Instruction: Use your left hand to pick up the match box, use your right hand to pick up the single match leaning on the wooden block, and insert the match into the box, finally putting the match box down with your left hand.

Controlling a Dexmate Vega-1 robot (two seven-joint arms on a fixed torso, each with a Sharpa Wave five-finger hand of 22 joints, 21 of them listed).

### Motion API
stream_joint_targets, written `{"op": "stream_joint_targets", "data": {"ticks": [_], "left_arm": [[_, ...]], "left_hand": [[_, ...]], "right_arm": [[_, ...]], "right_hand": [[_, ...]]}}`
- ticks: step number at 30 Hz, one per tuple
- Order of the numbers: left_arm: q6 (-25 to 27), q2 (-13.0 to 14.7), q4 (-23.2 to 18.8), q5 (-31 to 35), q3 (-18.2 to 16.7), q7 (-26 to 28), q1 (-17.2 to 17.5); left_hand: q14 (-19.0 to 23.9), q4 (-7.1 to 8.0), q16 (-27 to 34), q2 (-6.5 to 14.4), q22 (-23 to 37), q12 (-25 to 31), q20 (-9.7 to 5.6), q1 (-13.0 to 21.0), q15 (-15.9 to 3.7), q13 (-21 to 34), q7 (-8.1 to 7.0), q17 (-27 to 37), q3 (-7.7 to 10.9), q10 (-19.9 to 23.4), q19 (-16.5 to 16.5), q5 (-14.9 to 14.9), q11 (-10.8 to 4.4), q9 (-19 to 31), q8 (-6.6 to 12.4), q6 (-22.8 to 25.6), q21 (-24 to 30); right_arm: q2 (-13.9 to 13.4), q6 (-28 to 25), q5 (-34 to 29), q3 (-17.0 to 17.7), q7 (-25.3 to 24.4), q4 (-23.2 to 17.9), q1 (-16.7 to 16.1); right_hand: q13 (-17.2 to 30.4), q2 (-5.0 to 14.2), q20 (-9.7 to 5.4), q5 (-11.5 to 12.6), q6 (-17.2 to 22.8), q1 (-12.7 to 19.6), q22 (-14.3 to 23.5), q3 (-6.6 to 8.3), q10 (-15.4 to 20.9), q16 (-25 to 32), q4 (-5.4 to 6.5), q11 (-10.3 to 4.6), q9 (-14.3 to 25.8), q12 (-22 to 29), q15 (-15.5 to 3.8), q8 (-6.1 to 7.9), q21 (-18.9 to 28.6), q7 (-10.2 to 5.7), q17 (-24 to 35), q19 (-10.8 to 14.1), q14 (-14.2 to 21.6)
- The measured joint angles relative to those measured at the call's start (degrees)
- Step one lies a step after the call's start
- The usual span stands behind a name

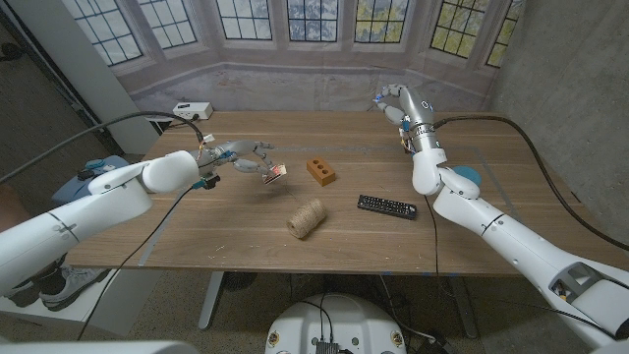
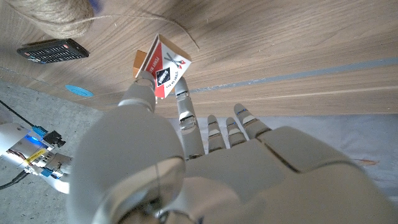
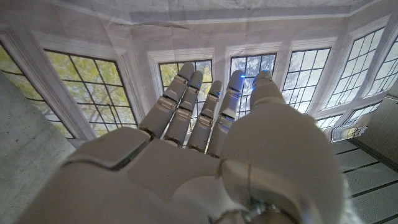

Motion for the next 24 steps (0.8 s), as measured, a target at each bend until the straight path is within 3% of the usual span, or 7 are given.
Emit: {"op": "stream_joint_targets", "data": {"ticks": [24], "left_arm": [[1.7, 2.1, 0.5, -0.5, -1.8, 3.0, 2.7]], "left_hand": [[0.0, 0.00, 0.0, 0.0, 0.0, 0.0, 0.00, 0.0, 0.00, 0.0, 0.00, 0.0, 0.00, -0.1, 0.0, 0.0, -0.09, 0.0, 0.01, 0.0, 0.0]], "right_arm": [[2.3, 4.3, 11.4, 2.7, 1.1, 2.8, -0.1]], "right_hand": [[0.0, 0.00, 0.31, -0.2, -0.8, -0.6, 0.0, -0.48, -0.3, 0.0, 0.00, 0.30, 0.0, 0.0, 0.20, -0.27, 0.0, 0.42, 0.3, -0.3, -0.2]]}}
